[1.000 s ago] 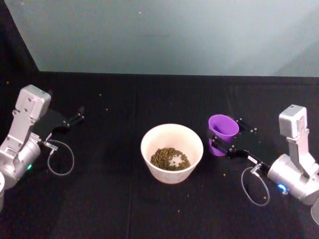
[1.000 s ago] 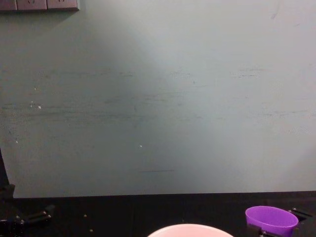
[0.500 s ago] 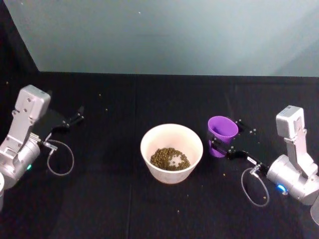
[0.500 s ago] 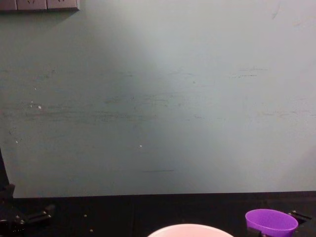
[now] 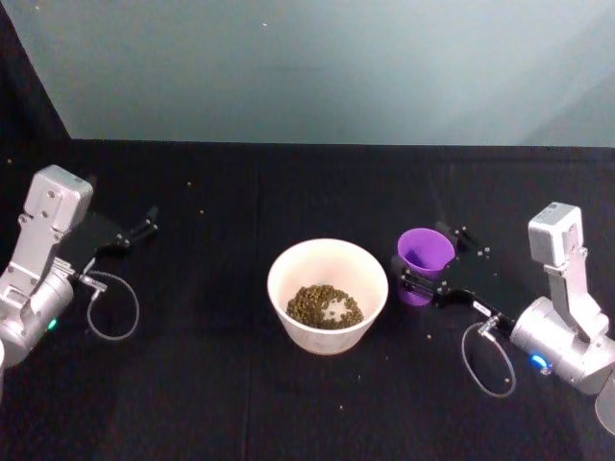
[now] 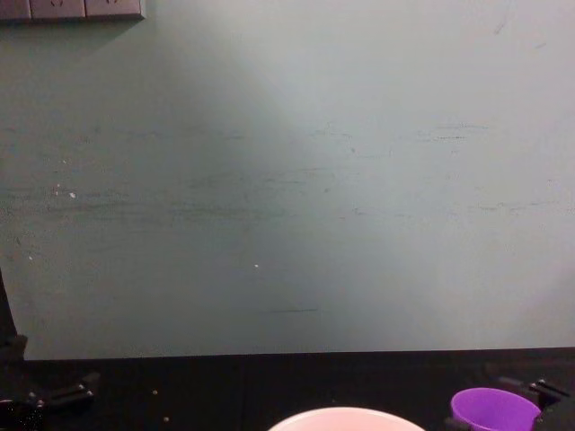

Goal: Pick up the cup and pour the mung beans from the cup into the bowl.

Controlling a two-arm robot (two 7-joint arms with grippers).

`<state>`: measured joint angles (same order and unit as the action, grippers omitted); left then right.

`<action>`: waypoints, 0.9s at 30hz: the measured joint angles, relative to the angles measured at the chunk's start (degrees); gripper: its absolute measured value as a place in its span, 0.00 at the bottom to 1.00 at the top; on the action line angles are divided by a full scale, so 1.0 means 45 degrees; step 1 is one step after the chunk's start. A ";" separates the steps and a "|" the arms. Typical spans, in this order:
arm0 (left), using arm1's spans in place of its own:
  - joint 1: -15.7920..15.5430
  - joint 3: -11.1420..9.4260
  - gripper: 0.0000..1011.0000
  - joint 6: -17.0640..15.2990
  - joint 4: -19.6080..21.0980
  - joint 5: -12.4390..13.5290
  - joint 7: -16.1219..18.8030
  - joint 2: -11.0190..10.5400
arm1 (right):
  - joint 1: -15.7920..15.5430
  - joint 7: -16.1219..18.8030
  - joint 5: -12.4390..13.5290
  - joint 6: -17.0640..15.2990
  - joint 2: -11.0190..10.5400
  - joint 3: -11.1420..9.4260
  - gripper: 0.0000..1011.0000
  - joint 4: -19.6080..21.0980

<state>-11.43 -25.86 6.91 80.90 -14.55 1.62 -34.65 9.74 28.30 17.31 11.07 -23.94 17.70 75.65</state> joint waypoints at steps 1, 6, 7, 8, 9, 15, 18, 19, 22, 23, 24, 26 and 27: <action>0.0000 0.0000 1.00 0.0000 -0.0001 0.0000 0.0000 0.0000 | 0.0000 0.0000 0.0000 0.0001 0.0000 0.0000 0.96 0.0000; 0.0000 0.0001 1.00 0.0000 0.0000 0.0001 -0.0001 0.0000 | 0.0000 0.0000 0.0003 0.0007 0.0000 0.0000 0.99 0.0000; 0.0000 0.0000 1.00 0.0000 0.0000 0.0000 0.0000 0.0000 | 0.0000 0.0000 0.0004 0.0007 0.0001 0.0000 0.99 0.0000; 0.0000 0.0001 1.00 0.0000 -0.0001 0.0000 0.0001 0.0000 | -0.0026 -0.0023 0.0003 0.0035 -0.0002 -0.0023 0.99 0.0062; -0.0001 0.0001 1.00 0.0000 0.0000 0.0000 0.0000 0.0000 | -0.0084 -0.0055 0.0014 0.0103 -0.0019 -0.0097 0.99 0.0257; 0.0000 0.0000 1.00 0.0000 0.0000 0.0000 0.0000 0.0000 | -0.0345 -0.0227 0.0258 0.0175 -0.0111 -0.0490 0.99 0.1189; 0.0000 0.0000 1.00 0.0000 -0.0001 0.0001 0.0000 0.0000 | -0.0608 -0.0563 0.0262 0.0171 -0.0151 -0.0731 0.99 0.1864; -0.0001 0.0000 1.00 0.0000 0.0000 0.0000 0.0000 0.0000 | -0.0702 -0.0715 0.0226 0.0153 -0.0152 -0.0811 0.99 0.2073; 0.0000 0.0001 1.00 0.0001 0.0000 0.0000 0.0000 0.0000 | -0.1168 -0.1630 -0.0100 -0.0090 -0.0091 -0.1202 0.99 0.2917; 0.0000 0.0000 1.00 0.0001 0.0000 0.0001 0.0000 0.0000 | -0.1305 -0.1932 -0.0209 -0.0168 -0.0042 -0.1317 0.99 0.3119; 0.0000 0.0000 1.00 0.0000 0.0000 0.0000 0.0000 0.0000 | -0.1420 -0.2209 -0.0351 -0.0228 0.0008 -0.1412 0.99 0.3290; 0.0000 0.0000 1.00 0.0000 0.0000 0.0000 0.0000 0.0000 | -0.1740 -0.3016 -0.0835 -0.0318 0.0195 -0.1713 0.99 0.3689; 0.0000 0.0000 1.00 0.0000 0.0000 0.0000 0.0000 0.0000 | -0.1826 -0.3291 -0.0995 -0.0328 0.0265 -0.1793 0.99 0.3777</action>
<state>-11.43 -25.86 6.91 80.90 -14.55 1.62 -34.65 1.52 13.49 12.83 9.59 -22.74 9.63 92.64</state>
